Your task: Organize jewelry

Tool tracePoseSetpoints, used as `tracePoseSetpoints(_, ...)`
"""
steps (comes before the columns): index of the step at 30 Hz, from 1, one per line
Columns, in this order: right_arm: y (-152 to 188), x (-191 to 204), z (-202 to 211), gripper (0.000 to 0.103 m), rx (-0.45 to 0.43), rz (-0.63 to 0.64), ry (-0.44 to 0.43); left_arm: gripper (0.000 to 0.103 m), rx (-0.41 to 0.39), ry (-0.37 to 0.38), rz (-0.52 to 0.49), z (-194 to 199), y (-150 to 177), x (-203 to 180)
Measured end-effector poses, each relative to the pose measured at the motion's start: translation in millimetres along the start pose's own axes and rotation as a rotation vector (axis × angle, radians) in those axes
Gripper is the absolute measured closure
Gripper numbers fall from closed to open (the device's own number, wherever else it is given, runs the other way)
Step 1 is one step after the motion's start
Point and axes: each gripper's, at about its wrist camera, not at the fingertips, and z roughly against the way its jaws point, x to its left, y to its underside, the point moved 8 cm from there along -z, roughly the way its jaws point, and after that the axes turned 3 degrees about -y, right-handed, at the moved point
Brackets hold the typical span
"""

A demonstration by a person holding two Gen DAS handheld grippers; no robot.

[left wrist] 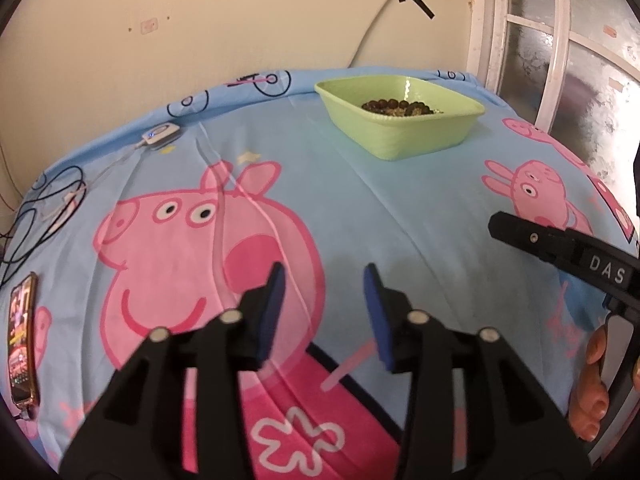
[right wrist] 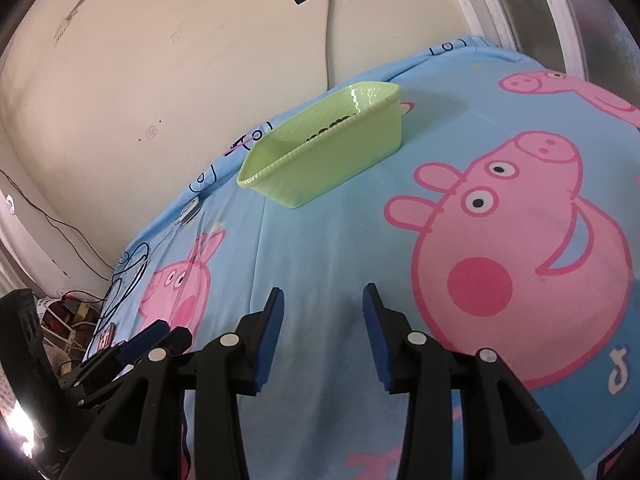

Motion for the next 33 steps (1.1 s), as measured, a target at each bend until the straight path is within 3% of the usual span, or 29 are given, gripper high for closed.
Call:
tracePoseSetpoints(10,0.2,1.9,-0.3,0.086,0.002,0.023,0.002,0.06,-0.007,0.017,-0.023,1.2,0.4,-5.1)
tracePoseSetpoints(13,-0.2,1.7,-1.7,0.086,0.008,0.021,-0.004,0.052,-0.009,0.021,-0.024,1.5,0.4,-5.4)
tracePoseSetpoints(20,-0.4,0.1,-1.6,0.086,0.01,0.008,-0.016,0.044,-0.002,0.026,-0.014,0.5,0.7,-5.6)
tracePoseSetpoints(27,0.3,-0.2,-0.9,0.086,0.011,-0.003,-0.027,0.044,-0.009,0.025,-0.024,2.3,1.4,-7.2)
tracePoseSetpoints(30,0.9,-0.2,-0.9,0.086,0.011,-0.005,-0.028,0.033,-0.018,0.022,-0.028,4.3,1.2,-7.9)
tracePoseSetpoints(33,1.4,0.3,-0.7,0.086,0.01,-0.005,-0.027,0.032,-0.029,0.025,-0.031,6.1,0.6,-8.5)
